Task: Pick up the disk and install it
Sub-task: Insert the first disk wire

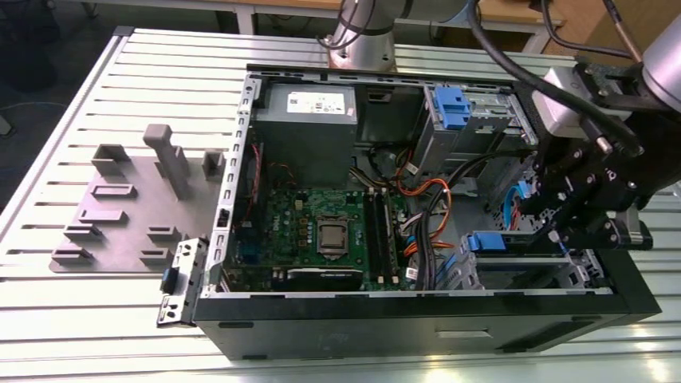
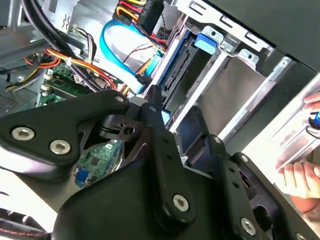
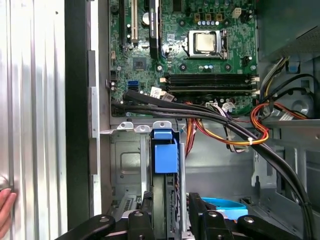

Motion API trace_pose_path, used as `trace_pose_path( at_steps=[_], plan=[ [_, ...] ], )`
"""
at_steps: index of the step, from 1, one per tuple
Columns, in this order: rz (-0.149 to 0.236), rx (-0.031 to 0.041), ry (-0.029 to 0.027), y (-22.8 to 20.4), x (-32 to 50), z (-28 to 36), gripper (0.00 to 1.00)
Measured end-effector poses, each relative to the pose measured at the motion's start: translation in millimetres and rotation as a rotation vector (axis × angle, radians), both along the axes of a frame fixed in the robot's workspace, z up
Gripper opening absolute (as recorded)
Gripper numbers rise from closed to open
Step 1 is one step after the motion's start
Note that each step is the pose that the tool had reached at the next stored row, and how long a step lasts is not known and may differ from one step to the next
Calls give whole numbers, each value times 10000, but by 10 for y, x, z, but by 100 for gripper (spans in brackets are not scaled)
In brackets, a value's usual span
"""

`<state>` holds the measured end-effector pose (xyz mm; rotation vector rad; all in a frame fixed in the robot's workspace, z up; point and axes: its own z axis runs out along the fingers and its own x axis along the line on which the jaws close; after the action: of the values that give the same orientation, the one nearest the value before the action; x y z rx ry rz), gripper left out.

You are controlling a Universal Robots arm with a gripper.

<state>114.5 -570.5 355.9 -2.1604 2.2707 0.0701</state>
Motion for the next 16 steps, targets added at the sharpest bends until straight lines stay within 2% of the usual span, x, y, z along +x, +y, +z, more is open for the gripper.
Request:
trace_pose_path(
  at_steps=[4,6,14,16],
  plan=[
    [0,0,0,2,0,88,42],
    [1,7,-2,17,0,92,42],
    [0,12,-5,128,0,111,42],
    [0,24,-5,138,0,107,42]
  ],
)
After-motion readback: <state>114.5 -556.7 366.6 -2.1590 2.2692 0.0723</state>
